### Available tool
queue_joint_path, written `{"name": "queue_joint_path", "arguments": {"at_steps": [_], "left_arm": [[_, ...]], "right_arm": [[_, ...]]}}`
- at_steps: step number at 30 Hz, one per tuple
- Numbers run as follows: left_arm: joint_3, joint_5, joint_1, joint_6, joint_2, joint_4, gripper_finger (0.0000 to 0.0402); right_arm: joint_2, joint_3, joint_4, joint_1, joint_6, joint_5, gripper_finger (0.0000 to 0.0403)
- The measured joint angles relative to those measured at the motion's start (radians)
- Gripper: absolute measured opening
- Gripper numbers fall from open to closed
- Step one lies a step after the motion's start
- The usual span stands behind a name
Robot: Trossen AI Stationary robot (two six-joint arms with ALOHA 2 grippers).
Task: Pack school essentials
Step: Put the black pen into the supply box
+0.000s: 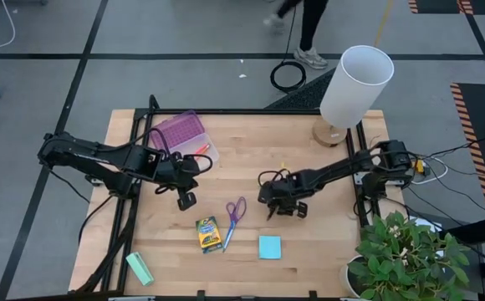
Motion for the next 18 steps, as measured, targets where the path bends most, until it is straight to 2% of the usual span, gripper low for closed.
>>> {"name": "queue_joint_path", "arguments": {"at_steps": [6, 9, 12, 18], "left_arm": [[0.000, 0.000, 0.000, -0.002, 0.000, 0.002, 0.0026], [0.000, 0.000, 0.000, 0.008, 0.000, 0.002, 0.0026], [0.000, 0.000, 0.000, 0.018, 0.000, 0.002, 0.0026], [0.000, 0.000, 0.000, 0.020, 0.000, 0.002, 0.0026]], "right_arm": [[0.002, -0.002, 0.001, -0.008, -0.046, -0.007, 0.0048], [0.002, -0.002, 0.002, -0.008, -0.060, -0.003, 0.0025], [0.002, -0.002, 0.004, -0.007, -0.085, 0.002, 0.0022], [0.003, -0.002, 0.007, 0.001, -0.107, 0.009, 0.0047]]}}
